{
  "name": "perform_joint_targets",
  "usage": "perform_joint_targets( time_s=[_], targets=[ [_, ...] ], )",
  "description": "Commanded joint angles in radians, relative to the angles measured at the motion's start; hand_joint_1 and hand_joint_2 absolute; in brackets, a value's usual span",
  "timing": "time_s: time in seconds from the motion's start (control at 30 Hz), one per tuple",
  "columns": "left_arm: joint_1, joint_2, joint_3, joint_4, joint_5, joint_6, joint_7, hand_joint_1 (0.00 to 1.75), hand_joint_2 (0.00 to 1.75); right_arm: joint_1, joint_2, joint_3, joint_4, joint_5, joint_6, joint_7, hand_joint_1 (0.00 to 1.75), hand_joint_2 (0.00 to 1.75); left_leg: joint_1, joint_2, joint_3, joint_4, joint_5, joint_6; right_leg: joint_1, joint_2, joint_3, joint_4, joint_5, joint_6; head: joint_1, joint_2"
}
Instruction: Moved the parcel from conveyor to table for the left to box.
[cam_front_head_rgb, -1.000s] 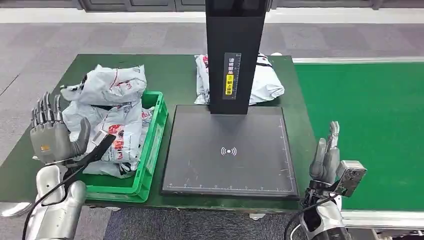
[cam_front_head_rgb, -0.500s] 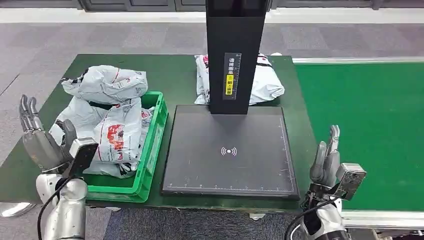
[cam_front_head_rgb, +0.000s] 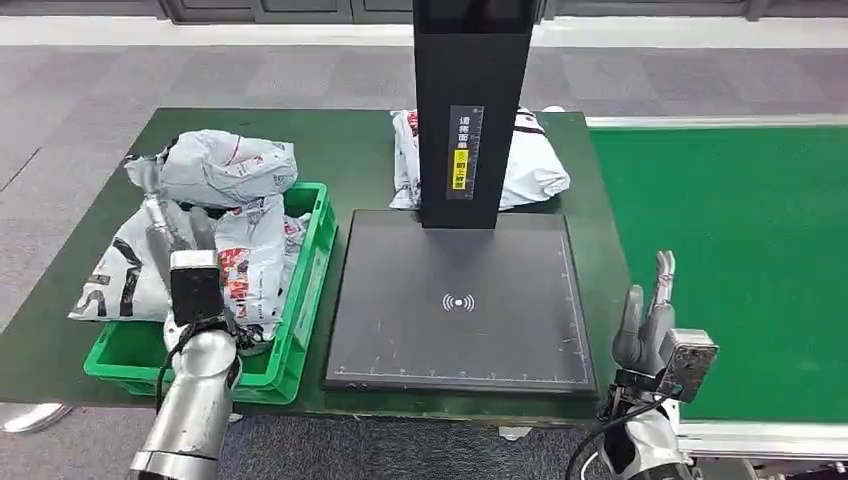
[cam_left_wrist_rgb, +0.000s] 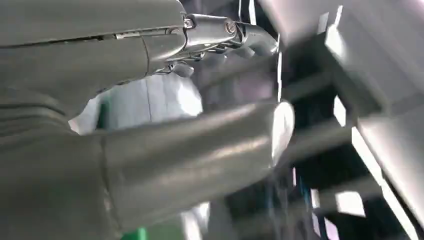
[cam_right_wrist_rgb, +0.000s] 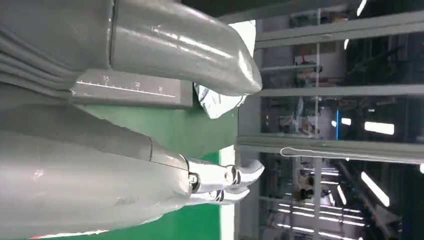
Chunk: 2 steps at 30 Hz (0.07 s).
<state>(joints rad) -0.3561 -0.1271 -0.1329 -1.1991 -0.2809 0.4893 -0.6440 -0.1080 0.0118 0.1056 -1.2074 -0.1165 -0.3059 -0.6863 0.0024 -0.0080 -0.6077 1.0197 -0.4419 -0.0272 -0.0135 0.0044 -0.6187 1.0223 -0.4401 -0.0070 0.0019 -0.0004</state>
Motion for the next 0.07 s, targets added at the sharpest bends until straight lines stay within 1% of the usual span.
perform_joint_targets(
  time_s=[0.03, 0.07],
  targets=[
    [-0.139, -0.068, -0.222, 0.251, 0.057, -0.125, 0.014, 0.00, 1.75, -0.096, 0.041, 0.134, 0.045, 0.045, 0.002, 0.028, 0.00, 0.00, 0.000, -0.001, 0.001, -0.001, 0.001, 0.001, 0.000, -0.002, 0.003, -0.002, 0.000, 0.000, 0.000, 0.000],
    [-0.157, -0.077, -0.238, 0.272, 0.080, -0.179, 0.015, 0.00, 1.75, -0.112, 0.040, 0.156, 0.059, 0.057, 0.007, 0.030, 0.00, 1.75, 0.000, 0.000, 0.000, 0.000, 0.000, 0.001, 0.000, 0.000, 0.001, -0.001, 0.001, 0.001, 0.000, 0.000]
  ],
)
